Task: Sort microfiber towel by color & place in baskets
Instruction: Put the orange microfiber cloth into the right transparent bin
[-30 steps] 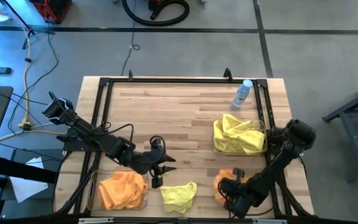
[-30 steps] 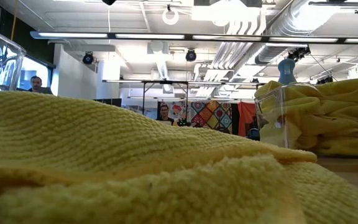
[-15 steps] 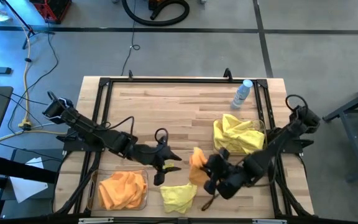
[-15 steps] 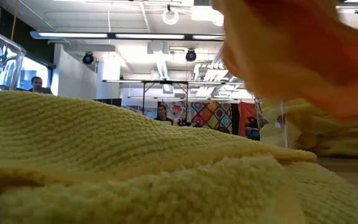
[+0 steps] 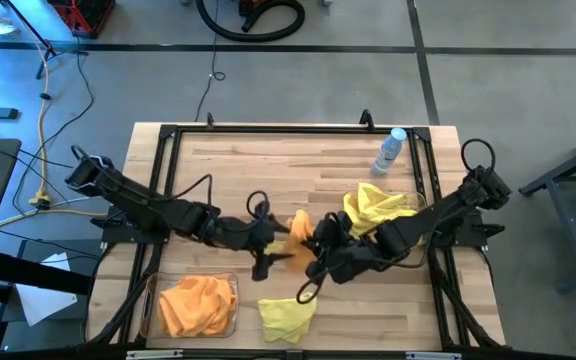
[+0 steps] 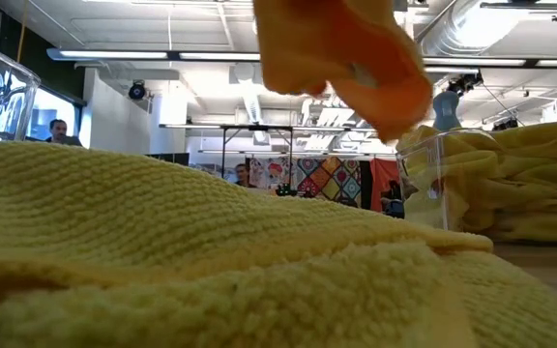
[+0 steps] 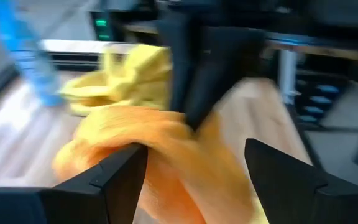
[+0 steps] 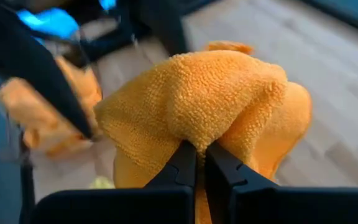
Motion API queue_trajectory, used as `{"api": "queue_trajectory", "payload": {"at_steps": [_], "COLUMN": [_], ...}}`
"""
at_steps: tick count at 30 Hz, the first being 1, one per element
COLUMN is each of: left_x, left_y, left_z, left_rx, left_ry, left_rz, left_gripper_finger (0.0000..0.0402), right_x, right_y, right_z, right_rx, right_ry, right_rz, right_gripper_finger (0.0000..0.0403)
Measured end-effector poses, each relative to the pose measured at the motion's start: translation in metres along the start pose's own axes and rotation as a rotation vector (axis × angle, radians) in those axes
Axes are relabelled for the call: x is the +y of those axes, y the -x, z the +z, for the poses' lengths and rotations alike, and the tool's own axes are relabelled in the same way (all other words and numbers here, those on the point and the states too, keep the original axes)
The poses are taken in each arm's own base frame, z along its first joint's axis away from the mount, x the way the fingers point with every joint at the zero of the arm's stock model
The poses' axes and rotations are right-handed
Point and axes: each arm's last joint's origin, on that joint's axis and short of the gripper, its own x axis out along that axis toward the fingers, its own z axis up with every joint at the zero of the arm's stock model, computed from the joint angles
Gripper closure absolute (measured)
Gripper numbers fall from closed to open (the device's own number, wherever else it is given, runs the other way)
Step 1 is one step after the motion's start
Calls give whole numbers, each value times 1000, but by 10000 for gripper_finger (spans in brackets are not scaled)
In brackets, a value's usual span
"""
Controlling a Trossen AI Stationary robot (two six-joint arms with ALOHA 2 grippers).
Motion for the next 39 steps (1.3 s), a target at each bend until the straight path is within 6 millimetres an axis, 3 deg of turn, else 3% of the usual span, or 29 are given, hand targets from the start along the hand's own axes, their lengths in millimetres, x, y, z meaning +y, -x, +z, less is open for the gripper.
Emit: {"api": "queue_trajectory", "payload": {"at_steps": [8, 12, 21, 24, 33, 39], "left_x": [15, 22, 22, 22, 22, 25], "left_y": [-2, -4, -4, -4, -3, 7], "left_z": [2, 3, 2, 2, -2, 0], "left_rx": [5, 6, 38, 39, 86, 107], "left_ry": [79, 139, 144, 145, 158, 168], "left_rz": [77, 83, 2, 2, -7, -5], "left_gripper_finger": [148, 169, 322, 356, 370, 390], "right_x": [3, 0, -2, -1, -2, -2], "right_y": [-5, -8, -11, -11, -12, -12], "right_z": [18, 21, 24, 24, 24, 24], "right_rx": [-132, -137, -132, -136, -130, -119], "right_ry": [84, 97, 111, 111, 62, 28], "right_rz": [28, 17, 26, 32, 34, 55], "right_gripper_finger": [400, 400, 393, 393, 390, 354]}}
